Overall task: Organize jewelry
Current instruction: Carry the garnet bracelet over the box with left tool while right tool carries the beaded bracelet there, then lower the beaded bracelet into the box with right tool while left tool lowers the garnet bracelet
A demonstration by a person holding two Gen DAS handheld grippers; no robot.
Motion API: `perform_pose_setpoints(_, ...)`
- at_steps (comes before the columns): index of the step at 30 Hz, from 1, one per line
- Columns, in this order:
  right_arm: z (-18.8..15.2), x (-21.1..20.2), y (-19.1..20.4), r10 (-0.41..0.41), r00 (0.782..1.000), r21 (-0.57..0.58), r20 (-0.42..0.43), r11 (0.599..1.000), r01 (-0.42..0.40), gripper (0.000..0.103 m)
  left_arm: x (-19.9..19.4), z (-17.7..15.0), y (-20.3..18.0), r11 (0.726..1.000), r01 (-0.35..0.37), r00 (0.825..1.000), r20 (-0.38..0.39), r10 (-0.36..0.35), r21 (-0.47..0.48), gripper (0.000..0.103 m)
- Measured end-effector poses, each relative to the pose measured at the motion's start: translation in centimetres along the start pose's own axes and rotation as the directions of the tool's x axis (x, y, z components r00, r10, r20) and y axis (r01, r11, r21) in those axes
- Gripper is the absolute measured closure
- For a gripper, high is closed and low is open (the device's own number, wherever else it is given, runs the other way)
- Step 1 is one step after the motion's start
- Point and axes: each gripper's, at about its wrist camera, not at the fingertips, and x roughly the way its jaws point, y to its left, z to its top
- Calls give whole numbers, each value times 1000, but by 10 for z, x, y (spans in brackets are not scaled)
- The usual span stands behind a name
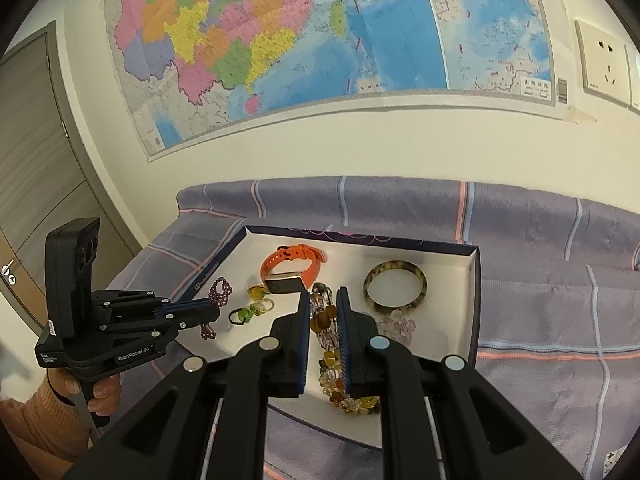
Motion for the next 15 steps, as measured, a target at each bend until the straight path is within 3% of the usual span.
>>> perform_pose_setpoints(15,-5,8,-9,0,1000,24,-22,1000,1,97,9,-2,-1,1000,-13,1000,-24,13,-6,97)
